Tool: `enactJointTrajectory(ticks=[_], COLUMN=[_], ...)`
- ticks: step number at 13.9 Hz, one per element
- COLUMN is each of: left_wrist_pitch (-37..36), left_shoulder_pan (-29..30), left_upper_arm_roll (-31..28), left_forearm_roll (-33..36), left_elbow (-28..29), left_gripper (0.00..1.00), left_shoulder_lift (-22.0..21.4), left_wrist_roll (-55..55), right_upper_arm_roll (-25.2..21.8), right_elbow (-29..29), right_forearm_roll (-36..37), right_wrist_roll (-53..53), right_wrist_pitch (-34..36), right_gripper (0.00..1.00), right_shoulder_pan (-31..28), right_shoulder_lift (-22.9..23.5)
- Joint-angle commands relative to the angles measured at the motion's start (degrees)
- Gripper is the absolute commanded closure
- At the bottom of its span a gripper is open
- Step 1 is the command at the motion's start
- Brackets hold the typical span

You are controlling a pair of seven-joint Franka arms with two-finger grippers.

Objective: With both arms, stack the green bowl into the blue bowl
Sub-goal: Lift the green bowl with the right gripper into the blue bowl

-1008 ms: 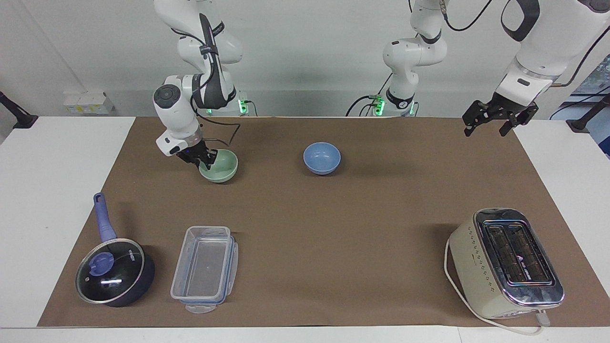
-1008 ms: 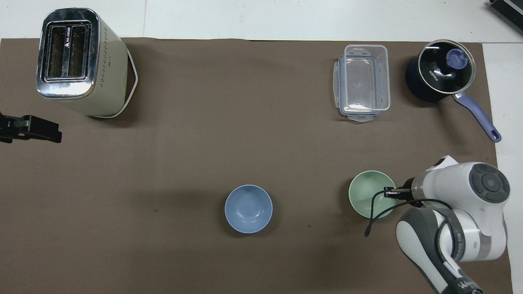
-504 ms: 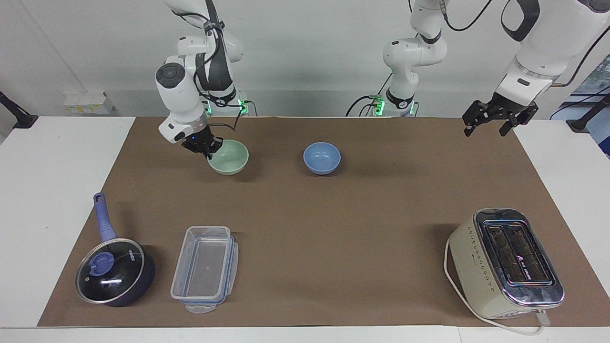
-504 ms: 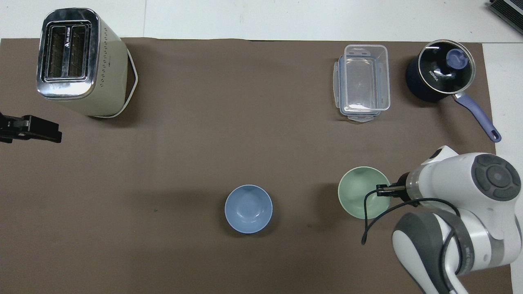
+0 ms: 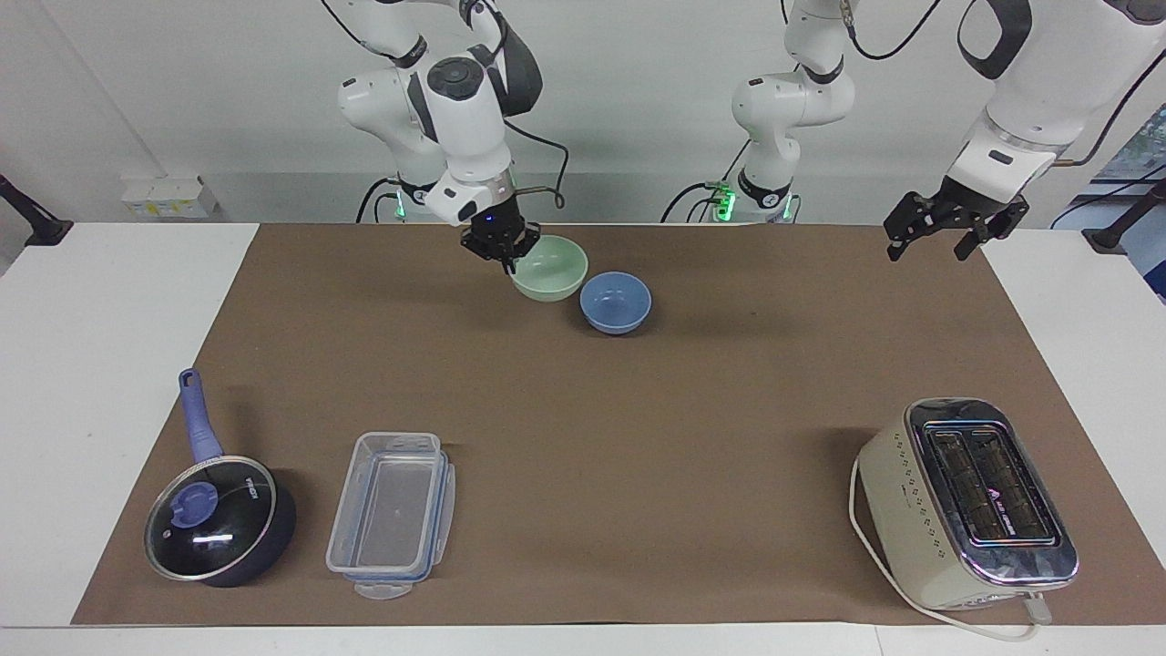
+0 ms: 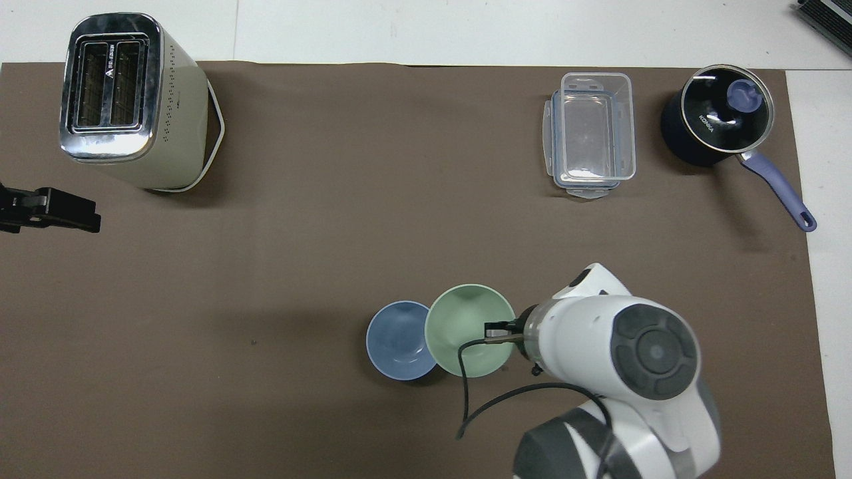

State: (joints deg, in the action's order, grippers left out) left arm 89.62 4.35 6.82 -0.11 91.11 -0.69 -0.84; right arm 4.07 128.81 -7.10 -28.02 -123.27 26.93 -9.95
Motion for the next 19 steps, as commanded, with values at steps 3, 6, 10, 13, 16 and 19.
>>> enactJointTrajectory(ticks=[3,6,10,13,16,19], left_wrist_pitch=[-0.9,-0.9,-0.9,-0.9,-0.9,-0.9], left_shoulder_pan=[0.7,0.7,0.7,0.7,0.7,0.7], left_upper_arm_roll=[0.7,0.7,0.7,0.7,0.7,0.7], left_forearm_roll=[1.3,1.3,1.3,1.3,1.3,1.3], left_elbow=[-0.3,-0.3,-0.3,-0.3,-0.3,-0.3], left_gripper=[0.0,0.0,0.0,0.0,0.0,0.0], left_shoulder_lift=[0.0,0.0,0.0,0.0,0.0,0.0], left_wrist_roll=[0.7,0.7,0.7,0.7,0.7,0.7], right_upper_arm_roll=[-0.3,-0.3,-0.3,-0.2,-0.1,0.0], right_elbow=[-5.3,-4.6,-3.5,-2.2,-1.9,-1.9], right_forearm_roll=[-0.4,-0.2,-0.4,-0.6,-1.3,-1.9], right_wrist_roll=[-8.3,-8.9,-9.5,-9.5,-9.8,-10.8], right_wrist_pitch=[-5.6,-6.7,-9.3,-8.9,-8.8,-8.8], right_gripper=[1.0,1.0,1.0,1.0,1.0,1.0], right_shoulder_pan=[6.5,6.6,7.4,7.6,7.7,7.7], right_shoulder_lift=[9.7,11.5,12.8,12.3,12.1,12.2])
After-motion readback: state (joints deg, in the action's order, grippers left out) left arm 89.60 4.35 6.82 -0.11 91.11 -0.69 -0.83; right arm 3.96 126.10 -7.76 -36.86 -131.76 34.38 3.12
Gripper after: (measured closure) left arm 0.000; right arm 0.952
